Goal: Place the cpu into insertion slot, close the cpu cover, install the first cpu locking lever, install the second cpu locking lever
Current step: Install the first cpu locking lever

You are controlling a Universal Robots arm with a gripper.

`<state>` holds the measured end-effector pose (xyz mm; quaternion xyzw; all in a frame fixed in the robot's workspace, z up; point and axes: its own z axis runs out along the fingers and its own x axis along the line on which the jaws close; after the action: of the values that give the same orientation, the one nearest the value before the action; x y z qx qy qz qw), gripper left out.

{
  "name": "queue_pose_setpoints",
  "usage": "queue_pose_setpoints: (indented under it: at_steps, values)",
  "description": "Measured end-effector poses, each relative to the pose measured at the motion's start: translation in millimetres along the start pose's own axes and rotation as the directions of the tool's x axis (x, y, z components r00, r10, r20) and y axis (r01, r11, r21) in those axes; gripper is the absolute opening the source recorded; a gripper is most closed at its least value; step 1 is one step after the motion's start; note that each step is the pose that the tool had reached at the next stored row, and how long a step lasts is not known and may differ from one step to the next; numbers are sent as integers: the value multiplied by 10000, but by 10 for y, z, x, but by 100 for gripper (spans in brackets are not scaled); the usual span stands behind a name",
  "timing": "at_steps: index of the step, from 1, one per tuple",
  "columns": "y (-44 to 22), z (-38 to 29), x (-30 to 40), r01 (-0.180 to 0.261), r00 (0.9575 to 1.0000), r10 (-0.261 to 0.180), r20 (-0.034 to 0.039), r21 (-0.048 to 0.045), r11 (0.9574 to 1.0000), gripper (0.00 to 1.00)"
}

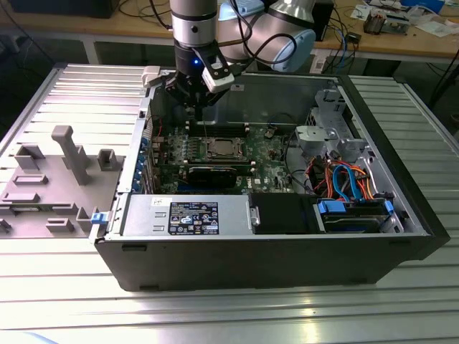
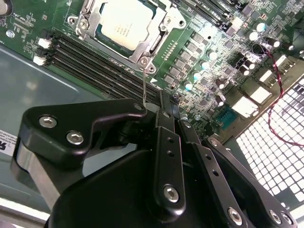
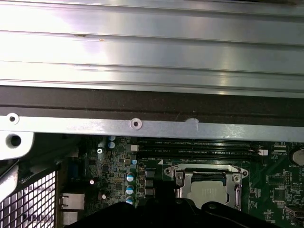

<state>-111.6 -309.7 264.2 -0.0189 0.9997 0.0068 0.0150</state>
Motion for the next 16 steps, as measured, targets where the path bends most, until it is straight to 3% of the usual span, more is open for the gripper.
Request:
queue_pose_setpoints:
  at_steps: [16]
  values:
    - [-2,2,-45,1,10000,-1,0,0,10000,11]
